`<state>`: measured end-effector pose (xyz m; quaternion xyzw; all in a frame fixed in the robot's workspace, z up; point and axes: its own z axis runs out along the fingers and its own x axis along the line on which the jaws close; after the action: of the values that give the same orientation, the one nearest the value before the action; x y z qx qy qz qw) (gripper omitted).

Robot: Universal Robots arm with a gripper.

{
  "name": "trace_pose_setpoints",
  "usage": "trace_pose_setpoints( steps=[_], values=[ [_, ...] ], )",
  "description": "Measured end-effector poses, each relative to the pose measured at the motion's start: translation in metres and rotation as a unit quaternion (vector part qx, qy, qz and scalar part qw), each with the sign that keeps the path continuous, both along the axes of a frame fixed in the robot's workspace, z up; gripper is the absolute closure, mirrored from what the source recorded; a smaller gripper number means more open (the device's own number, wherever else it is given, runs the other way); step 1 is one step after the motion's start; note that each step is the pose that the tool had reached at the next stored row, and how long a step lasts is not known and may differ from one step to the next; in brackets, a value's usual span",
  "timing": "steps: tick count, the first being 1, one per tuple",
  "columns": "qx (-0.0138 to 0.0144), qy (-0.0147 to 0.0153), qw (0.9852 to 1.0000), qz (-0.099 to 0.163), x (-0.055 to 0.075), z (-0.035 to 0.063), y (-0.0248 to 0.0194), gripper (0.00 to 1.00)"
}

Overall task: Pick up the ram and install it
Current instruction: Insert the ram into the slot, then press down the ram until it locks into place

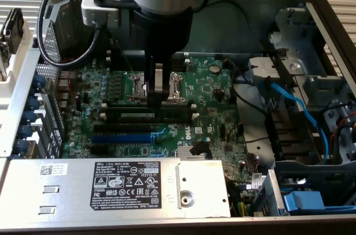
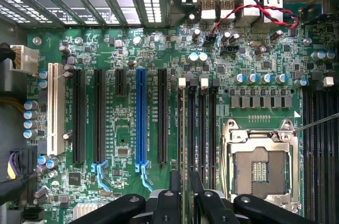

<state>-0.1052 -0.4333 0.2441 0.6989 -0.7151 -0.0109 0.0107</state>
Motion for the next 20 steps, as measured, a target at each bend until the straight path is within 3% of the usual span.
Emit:
trace_pose_setpoints(
  steps=[15,17,20],
  values=[
    [0.0,0.0001,1.0,0.0,0.0,0.0003,0.0,0.79],
    [0.0,0.0001,1.0,0.0,0.0,0.0003,0.0,0.88],
    [0.0,0.0001,1.0,0.0,0.0,0.0003,0.0,0.9]
  ],
)
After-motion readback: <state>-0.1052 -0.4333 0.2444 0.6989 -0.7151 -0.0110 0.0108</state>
